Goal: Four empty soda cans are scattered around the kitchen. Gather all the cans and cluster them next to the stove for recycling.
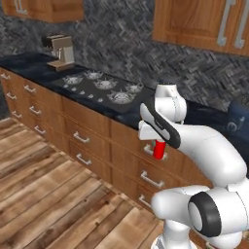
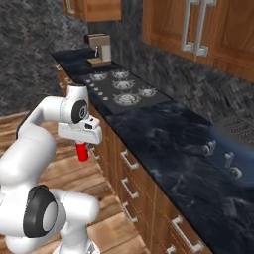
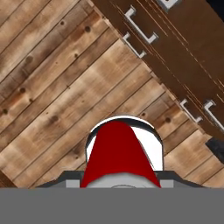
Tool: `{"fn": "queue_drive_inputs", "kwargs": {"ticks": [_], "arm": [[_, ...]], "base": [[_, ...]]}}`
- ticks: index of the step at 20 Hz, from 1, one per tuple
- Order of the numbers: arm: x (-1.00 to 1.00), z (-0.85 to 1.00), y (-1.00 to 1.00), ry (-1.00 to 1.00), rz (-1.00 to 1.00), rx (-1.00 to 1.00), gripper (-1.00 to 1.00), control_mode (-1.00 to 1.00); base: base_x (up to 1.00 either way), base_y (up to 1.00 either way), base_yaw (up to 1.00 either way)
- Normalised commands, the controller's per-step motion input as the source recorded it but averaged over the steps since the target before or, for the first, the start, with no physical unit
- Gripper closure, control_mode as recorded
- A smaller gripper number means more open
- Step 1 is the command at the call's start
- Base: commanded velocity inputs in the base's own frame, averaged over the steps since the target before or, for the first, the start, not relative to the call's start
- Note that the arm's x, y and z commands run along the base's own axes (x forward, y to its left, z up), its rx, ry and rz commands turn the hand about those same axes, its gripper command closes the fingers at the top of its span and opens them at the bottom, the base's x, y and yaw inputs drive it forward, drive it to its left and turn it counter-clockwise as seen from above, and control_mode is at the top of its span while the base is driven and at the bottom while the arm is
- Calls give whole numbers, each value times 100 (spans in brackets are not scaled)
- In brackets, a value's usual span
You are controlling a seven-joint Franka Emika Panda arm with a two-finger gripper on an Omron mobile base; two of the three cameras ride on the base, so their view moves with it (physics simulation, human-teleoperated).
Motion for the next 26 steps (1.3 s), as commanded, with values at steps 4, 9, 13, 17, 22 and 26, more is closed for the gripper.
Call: {"fn": "queue_drive_inputs", "kwargs": {"ticks": [4,9,13,17,22,26], "arm": [[0,0,0,0,0,0,100,100],[0,0,0,0,0,0,100,100],[0,0,0,0,0,0,100,100],[0,0,0,0,0,0,100,100],[0,0,0,0,0,0,100,100],[0,0,0,0,0,0,100,100]], "base": [[69,26,-15],[64,28,-23],[56,31,-34],[53,31,-38],[55,29,-35],[53,29,-38]]}}
